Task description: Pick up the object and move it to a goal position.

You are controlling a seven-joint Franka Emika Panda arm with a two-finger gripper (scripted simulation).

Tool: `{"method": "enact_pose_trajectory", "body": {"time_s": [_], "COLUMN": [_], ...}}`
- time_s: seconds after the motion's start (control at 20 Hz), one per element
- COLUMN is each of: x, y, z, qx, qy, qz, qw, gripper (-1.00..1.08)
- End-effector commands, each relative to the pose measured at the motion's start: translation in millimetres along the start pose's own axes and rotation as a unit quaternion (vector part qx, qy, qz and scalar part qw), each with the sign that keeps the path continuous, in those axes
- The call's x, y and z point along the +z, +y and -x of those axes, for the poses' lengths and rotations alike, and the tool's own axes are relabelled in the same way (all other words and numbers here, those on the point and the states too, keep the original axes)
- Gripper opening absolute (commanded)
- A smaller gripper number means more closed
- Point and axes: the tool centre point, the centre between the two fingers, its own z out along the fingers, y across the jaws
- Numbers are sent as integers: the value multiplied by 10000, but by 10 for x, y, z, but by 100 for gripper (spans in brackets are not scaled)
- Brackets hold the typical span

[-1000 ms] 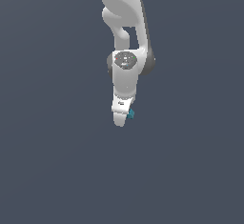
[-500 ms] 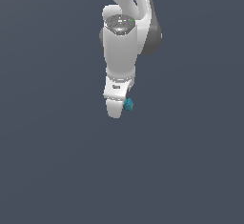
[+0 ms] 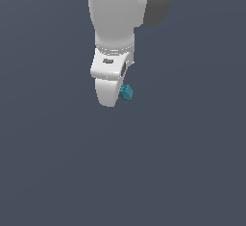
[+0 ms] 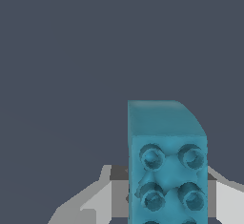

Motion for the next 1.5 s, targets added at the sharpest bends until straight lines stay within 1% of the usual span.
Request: {"method": "enact_pose_trajectory", "body": {"time_s": [0.0,0.35,0.7,1.1,1.45], "x": [-232,-750,-1155,-1504,-1713], "y": [61,214,340,456,530], "z": [21,65,99,127,141], "qx": [2,8,13,20,20], "qy": [-1,-5,-9,-14,-14], "qz": [0,1,1,2,2], "qw": [10000,10000,10000,10000,10000], "gripper": [-100,-100,-100,-100,-100]}}
